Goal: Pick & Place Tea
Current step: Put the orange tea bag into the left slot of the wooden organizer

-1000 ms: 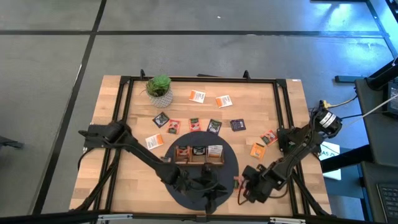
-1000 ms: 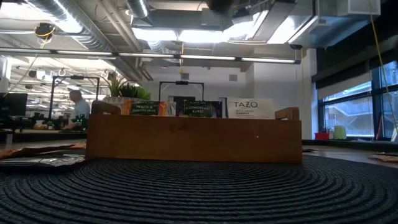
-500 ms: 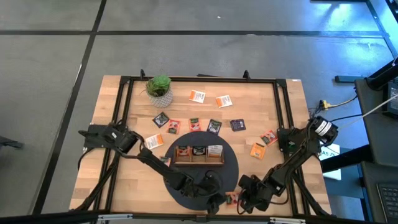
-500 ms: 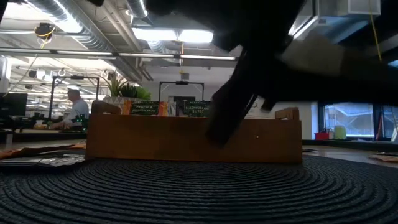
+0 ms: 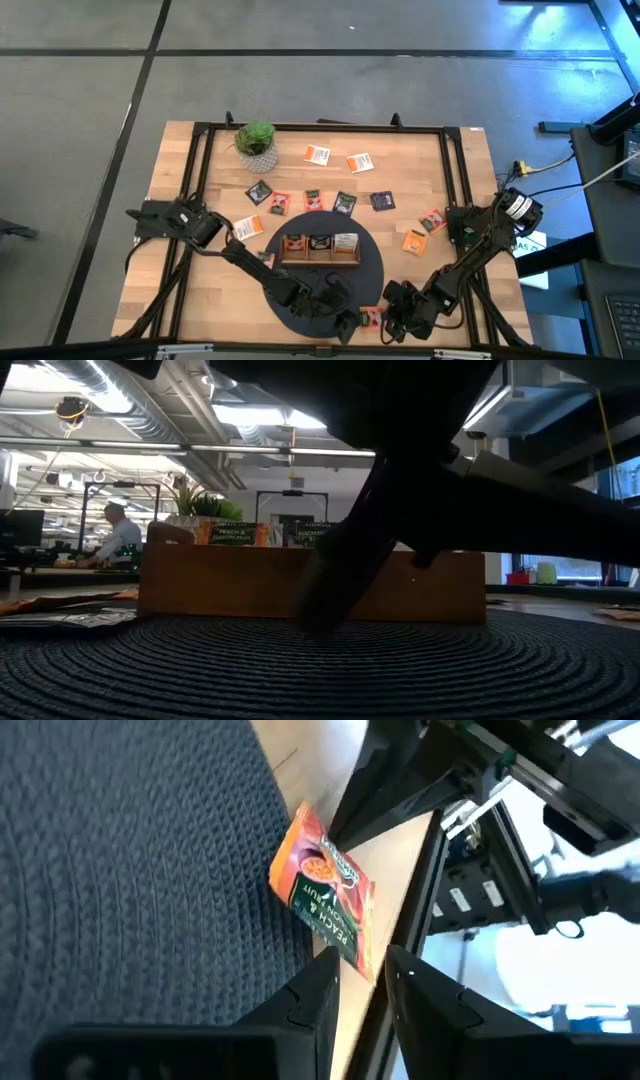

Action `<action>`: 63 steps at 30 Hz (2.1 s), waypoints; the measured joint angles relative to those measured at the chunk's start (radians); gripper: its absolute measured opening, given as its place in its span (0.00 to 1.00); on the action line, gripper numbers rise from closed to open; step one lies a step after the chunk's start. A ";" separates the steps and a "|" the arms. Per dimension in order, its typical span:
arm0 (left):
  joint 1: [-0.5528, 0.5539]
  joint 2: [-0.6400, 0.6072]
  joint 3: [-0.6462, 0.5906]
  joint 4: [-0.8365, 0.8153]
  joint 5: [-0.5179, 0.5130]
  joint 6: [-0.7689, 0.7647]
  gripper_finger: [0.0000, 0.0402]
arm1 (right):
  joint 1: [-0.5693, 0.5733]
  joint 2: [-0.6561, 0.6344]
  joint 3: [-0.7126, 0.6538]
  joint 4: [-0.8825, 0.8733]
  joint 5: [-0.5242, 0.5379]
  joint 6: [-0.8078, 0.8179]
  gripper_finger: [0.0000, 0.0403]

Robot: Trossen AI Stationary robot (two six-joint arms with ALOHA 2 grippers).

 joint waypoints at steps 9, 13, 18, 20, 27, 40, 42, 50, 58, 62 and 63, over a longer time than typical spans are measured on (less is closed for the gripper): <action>-0.001 0.000 0.000 -0.001 -0.007 -0.182 0.24 | -0.001 0.001 -0.001 0.011 0.012 0.000 0.06; -0.002 0.000 0.000 -0.004 -0.022 -0.197 0.26 | -0.001 0.001 -0.001 0.018 0.013 0.000 0.06; -0.001 0.000 0.000 -0.064 -0.023 -0.226 0.29 | -0.002 0.001 -0.001 0.022 0.013 0.000 0.06; -0.001 -0.001 0.000 -0.073 -0.026 -0.242 0.29 | -0.002 0.001 -0.001 0.023 0.016 0.000 0.06; -0.001 -0.001 0.000 -0.072 -0.039 -0.249 0.30 | -0.006 0.001 -0.002 0.025 0.038 0.000 0.06; 0.022 -0.001 0.000 -0.078 -0.029 -0.226 0.30 | -0.037 0.001 -0.001 0.027 0.039 -0.001 0.06; 0.025 -0.002 0.000 -0.091 -0.022 -0.225 0.30 | -0.044 0.001 -0.001 0.028 0.038 -0.002 0.06; 0.027 -0.002 0.000 -0.100 -0.022 -0.221 0.30 | -0.060 0.001 -0.001 0.026 0.064 -0.004 0.06; 0.027 -0.002 0.000 -0.096 -0.017 -0.203 0.30 | -0.060 0.001 -0.001 0.031 0.084 -0.004 0.06; 0.027 -0.002 0.000 -0.093 -0.018 -0.199 0.29 | -0.060 0.001 -0.001 0.032 0.083 -0.004 0.06; 0.027 -0.002 0.000 -0.089 -0.019 -0.199 0.28 | -0.060 0.001 -0.001 0.032 0.083 -0.004 0.06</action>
